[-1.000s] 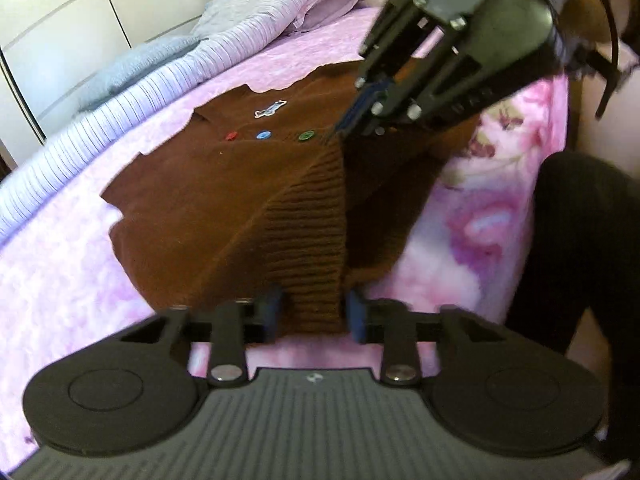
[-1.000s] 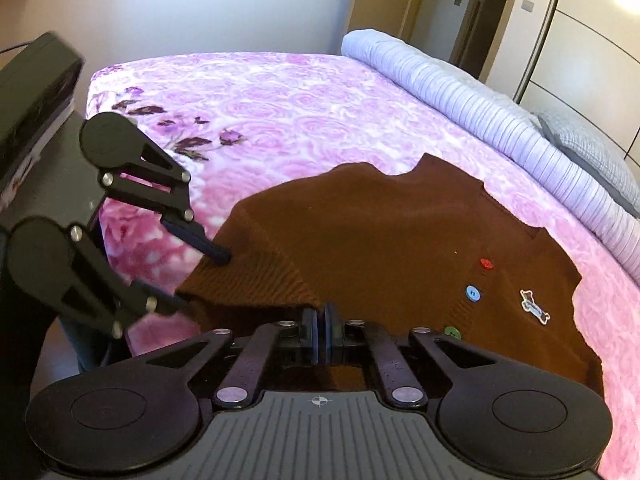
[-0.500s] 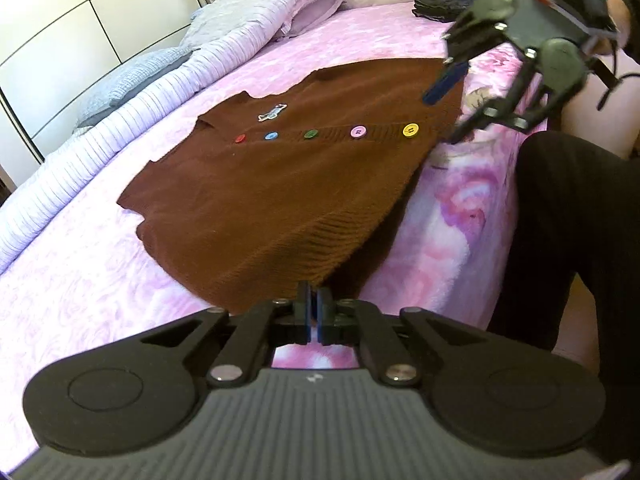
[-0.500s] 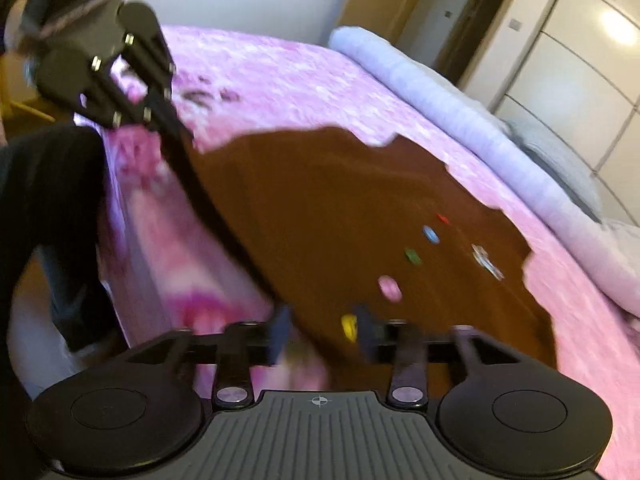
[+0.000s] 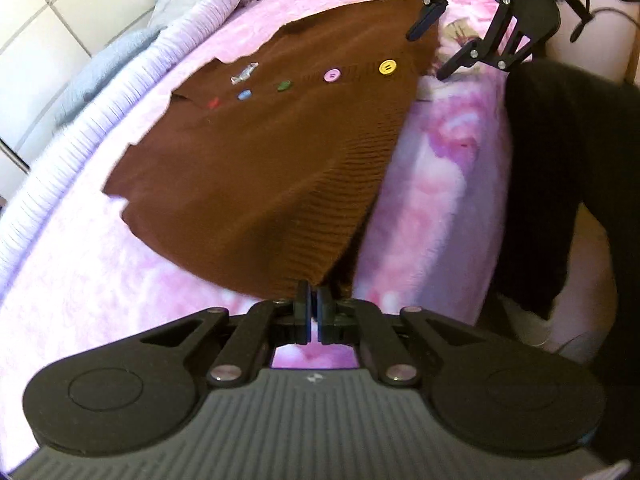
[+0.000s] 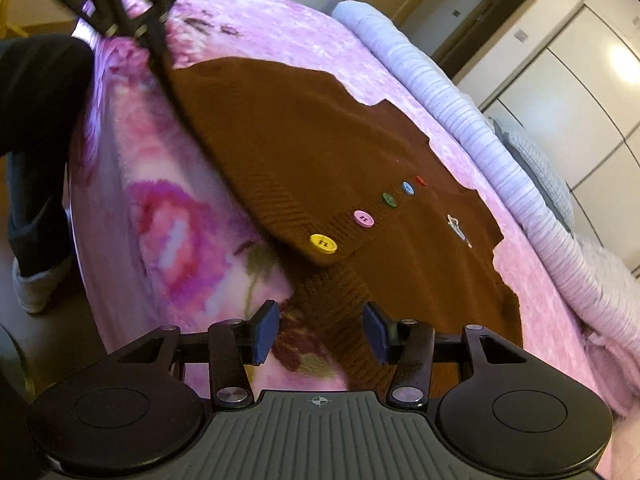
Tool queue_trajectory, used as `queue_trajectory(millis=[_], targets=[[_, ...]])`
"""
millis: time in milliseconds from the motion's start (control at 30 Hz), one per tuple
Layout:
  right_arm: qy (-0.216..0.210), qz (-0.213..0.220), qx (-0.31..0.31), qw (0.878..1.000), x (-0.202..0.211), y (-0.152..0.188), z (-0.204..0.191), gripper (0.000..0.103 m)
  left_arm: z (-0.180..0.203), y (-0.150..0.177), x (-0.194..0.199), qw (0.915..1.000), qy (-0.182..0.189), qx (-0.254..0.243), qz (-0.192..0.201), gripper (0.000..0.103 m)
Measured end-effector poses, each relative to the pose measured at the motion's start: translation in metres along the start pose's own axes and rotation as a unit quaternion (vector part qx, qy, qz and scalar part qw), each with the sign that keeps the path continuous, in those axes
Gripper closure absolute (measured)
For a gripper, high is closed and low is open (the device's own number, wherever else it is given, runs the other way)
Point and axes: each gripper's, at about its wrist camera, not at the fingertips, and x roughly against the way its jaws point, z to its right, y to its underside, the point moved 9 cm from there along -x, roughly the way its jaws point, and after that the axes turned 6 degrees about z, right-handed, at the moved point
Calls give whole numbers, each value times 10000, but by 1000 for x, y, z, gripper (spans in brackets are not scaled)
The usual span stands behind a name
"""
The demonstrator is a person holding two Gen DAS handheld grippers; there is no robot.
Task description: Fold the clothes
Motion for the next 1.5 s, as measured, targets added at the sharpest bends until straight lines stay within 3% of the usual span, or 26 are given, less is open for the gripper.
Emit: queue_trajectory(millis=[267, 433, 600, 767, 867, 1067, 1267, 1500], targets=[[82, 112, -393, 9991, 17, -17, 6, 54, -11, 6, 22, 9961, 380, 764, 216, 87], [-141, 566, -820, 9949, 22, -60, 0, 54, -56, 3, 29, 9854, 129, 1613, 530, 82], [-709, 905, -1026, 9881, 9, -109, -18, 54, -142, 3, 8, 9537, -227, 2875, 856, 74], [-1459, 991, -743, 9815, -17, -143, -51, 54, -221, 8, -46, 9223, -270, 3770, 805, 74], [-1887, 1025, -551, 9751, -32, -162, -70, 54, -240, 6, -83, 9163, 89, 3948, 674, 73], [-2062, 839, -284, 9745, -54, -160, -84, 54, -268, 2, -146, 8972, 897, 4296, 489, 76], [-2148, 776, -307, 9731, -61, -155, -87, 54, -268, -3, -151, 8805, 1378, 4500, 570, 83], [-2217, 715, -338, 9719, -69, -150, -90, 54, -271, -8, -152, 8580, 1820, 4757, 664, 73]])
